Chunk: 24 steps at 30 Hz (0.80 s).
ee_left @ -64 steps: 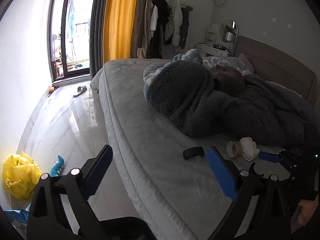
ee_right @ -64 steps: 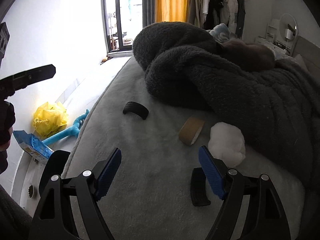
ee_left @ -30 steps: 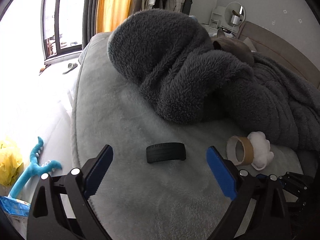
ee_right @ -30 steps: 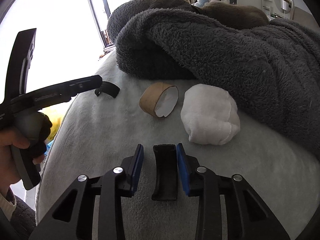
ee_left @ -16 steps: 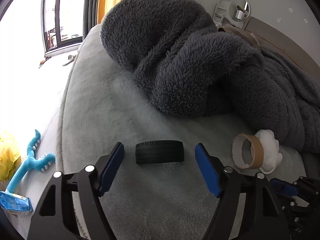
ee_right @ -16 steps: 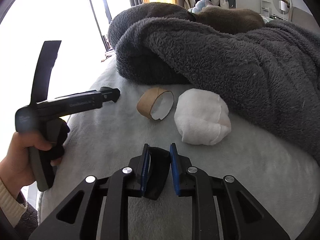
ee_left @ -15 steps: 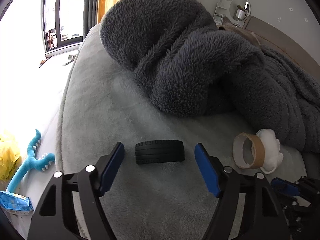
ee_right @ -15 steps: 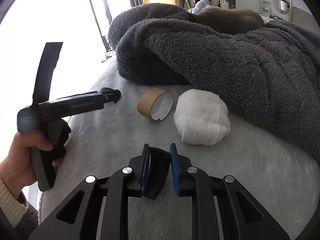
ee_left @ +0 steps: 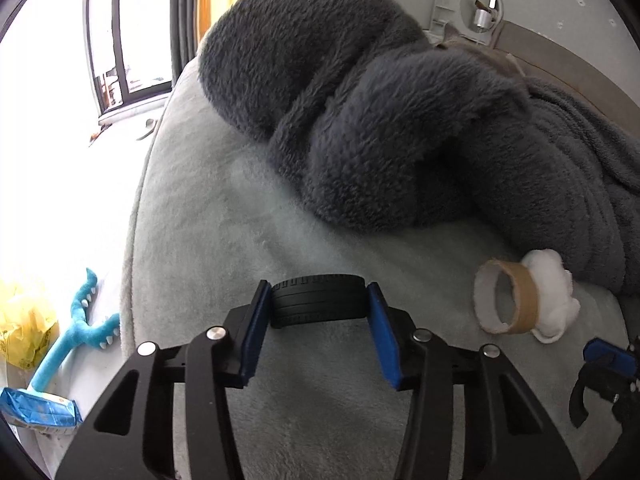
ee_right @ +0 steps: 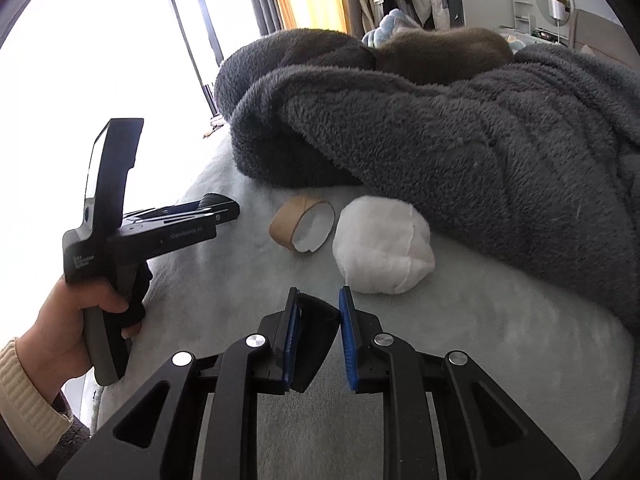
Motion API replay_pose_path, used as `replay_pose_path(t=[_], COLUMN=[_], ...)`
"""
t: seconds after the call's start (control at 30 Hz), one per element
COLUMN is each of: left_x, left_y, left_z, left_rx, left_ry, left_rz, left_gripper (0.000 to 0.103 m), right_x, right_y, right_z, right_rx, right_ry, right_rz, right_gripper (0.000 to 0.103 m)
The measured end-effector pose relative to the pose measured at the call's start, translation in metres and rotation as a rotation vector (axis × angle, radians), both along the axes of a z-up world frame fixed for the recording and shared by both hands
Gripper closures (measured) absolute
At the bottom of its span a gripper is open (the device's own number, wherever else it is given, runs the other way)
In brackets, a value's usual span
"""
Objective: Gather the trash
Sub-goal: 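Carry the black clip and rubber strip over the bin with both tools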
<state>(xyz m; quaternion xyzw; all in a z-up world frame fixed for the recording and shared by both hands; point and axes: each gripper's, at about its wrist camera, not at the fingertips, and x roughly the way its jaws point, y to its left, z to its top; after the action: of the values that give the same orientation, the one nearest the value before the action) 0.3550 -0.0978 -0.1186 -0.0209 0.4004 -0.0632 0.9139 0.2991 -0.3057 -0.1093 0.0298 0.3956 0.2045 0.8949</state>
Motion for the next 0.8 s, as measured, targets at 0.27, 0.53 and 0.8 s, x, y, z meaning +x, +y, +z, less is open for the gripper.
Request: replay_pose_path(t=[0.27,0.53,0.8], left_x=[-0.019,-0.04,-0.063], left_y=[-0.013,-0.011,0.0], left_z=[0.02,0.033,0.041], left_rx=[-0.004,-0.017,-0.031], left_ry=[-0.044,-0.064,-0.068], left_rz=[-0.079,-0.11,-0.119], left_gripper=[0.053,0.053,0.053], right_x=[-0.004,-0.013,-0.026], right_y=[-0.006,-0.011,-0.016], right_z=[0.02,0.034,0.041], right_rx=[0.003,-0.019,0.004], right_ry=[-0.024,-0.045,-0.033], right_rz=[-0.025,-0.046,-0.074], right_gripper=[0.083,0.083,0.083])
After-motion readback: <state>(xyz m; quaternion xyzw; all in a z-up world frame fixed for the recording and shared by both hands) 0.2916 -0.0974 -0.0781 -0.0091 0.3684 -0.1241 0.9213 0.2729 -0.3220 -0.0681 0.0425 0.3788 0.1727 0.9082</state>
